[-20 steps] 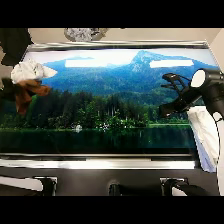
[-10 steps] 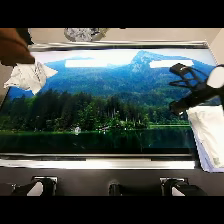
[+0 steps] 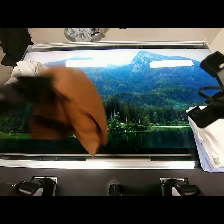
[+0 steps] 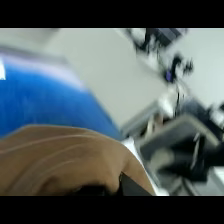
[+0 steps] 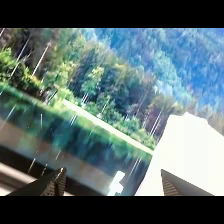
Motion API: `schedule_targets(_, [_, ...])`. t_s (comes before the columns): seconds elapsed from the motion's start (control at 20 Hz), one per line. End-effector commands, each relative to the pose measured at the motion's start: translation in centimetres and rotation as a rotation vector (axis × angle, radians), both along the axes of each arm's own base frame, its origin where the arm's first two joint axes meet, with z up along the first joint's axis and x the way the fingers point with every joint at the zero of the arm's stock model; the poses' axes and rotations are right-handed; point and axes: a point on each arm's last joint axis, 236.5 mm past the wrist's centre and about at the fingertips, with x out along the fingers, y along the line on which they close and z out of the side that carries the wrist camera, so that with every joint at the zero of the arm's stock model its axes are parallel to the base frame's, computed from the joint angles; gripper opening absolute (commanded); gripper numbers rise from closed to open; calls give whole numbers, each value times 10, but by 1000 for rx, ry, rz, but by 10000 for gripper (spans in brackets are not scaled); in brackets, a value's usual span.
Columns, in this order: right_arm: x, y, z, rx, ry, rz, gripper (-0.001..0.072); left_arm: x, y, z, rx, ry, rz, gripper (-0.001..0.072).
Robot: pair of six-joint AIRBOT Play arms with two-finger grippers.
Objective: Fold the shirts.
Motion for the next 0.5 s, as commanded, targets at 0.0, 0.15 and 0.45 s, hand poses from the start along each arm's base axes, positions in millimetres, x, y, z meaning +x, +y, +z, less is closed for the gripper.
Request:
schedule_targets(0.0, [-26,1,-2,13,46,-10,687,-40,-45,-143,126,313,-192,25])
schedule_targets(0.15, [-23,3,-17,25,72,-13,686,-56,-53,-248,215,572,-225,26])
schedule_targets(0.45, [-32,12,-77,51,229,3,686,1,-41,-241,230,604,-210,632])
